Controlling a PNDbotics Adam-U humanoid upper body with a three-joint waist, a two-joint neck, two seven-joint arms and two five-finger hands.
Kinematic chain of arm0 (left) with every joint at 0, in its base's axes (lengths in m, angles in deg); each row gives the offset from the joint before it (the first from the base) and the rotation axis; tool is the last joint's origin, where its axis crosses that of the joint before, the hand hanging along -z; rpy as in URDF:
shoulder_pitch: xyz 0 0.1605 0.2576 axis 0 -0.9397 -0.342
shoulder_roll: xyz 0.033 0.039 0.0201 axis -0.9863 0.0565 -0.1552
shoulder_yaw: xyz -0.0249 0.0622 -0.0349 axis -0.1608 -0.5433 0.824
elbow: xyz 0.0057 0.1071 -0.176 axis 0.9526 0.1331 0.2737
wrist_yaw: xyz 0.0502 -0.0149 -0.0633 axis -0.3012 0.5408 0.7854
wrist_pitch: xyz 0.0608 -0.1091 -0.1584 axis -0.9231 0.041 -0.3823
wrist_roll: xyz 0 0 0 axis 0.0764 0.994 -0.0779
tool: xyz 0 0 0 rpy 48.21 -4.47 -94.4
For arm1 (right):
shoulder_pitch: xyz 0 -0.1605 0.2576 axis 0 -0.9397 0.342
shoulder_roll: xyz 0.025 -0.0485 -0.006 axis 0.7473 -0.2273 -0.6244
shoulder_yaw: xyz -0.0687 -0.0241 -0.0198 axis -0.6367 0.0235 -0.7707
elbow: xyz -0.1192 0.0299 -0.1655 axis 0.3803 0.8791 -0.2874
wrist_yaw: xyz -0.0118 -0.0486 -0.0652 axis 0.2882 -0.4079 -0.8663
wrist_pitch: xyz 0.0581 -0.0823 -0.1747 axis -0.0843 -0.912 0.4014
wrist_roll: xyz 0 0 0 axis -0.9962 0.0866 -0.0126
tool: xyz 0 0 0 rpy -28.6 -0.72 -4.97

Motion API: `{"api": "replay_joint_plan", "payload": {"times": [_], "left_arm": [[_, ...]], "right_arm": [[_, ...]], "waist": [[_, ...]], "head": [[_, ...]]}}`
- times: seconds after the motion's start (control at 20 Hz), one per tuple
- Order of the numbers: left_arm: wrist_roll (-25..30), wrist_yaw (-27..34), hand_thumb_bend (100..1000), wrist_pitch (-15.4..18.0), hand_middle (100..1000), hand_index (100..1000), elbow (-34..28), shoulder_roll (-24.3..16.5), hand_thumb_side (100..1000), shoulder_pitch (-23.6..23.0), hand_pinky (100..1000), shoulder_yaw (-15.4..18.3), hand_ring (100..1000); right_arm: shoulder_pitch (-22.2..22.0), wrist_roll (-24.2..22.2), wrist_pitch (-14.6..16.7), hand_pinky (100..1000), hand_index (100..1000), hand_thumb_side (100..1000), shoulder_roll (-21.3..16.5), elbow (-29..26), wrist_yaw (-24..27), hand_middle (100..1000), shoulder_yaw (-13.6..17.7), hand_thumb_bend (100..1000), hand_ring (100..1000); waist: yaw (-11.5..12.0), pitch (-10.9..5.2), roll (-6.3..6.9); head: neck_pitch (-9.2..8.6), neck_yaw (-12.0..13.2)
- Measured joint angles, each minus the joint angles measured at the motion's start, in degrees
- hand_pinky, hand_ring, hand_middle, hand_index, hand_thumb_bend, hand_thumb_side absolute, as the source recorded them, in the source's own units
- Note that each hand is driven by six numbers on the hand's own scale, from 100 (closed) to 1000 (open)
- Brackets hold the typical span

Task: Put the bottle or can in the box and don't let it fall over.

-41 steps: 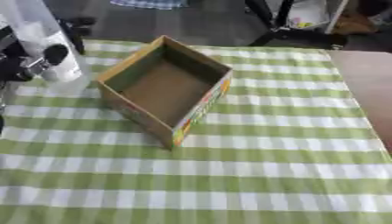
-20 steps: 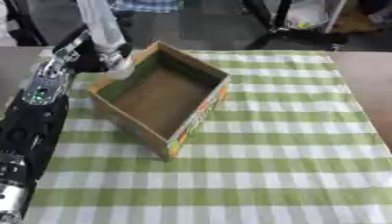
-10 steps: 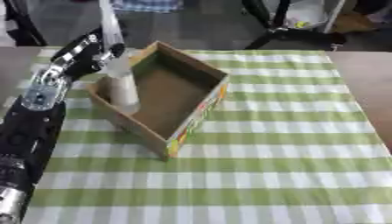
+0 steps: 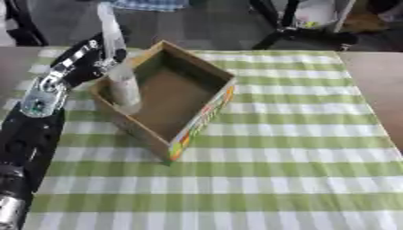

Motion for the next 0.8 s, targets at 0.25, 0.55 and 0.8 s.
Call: {"api": "replay_joint_plan", "payload": {"times": [0.25, 0.55, 0.8], "left_arm": [[0.06, 1.79, 192, -0.06, 962, 992, -1.99, -1.3, 586, -4.04, 1000, -0.05, 1000], [2.0, 8.68, 100, -2.0, 967, 995, -9.58, -3.87, 603, -12.26, 1000, 0.12, 1000], [4.48, 15.02, 100, -4.48, 969, 991, -18.7, -6.67, 570, -19.69, 1000, 1.98, 1000]], "right_arm": [[-1.02, 0.43, 0.24, 959, 1000, 592, -0.07, 0.0, 0.08, 1000, 0.32, 100, 1000], [-2.54, 1.06, 1.17, 958, 1000, 580, -0.48, 0.0, 0.55, 1000, 0.86, 100, 1000], [-3.61, 1.3, 2.43, 957, 1000, 574, -0.66, 0.0, 0.87, 1000, 1.19, 100, 1000]], "waist": [[1.5, -1.03, -0.36], [3.83, -2.86, -0.75], [5.27, -3.41, -1.33]], "head": [[1.28, -1.4], [4.01, -4.66], [5.45, -7.92]]}}
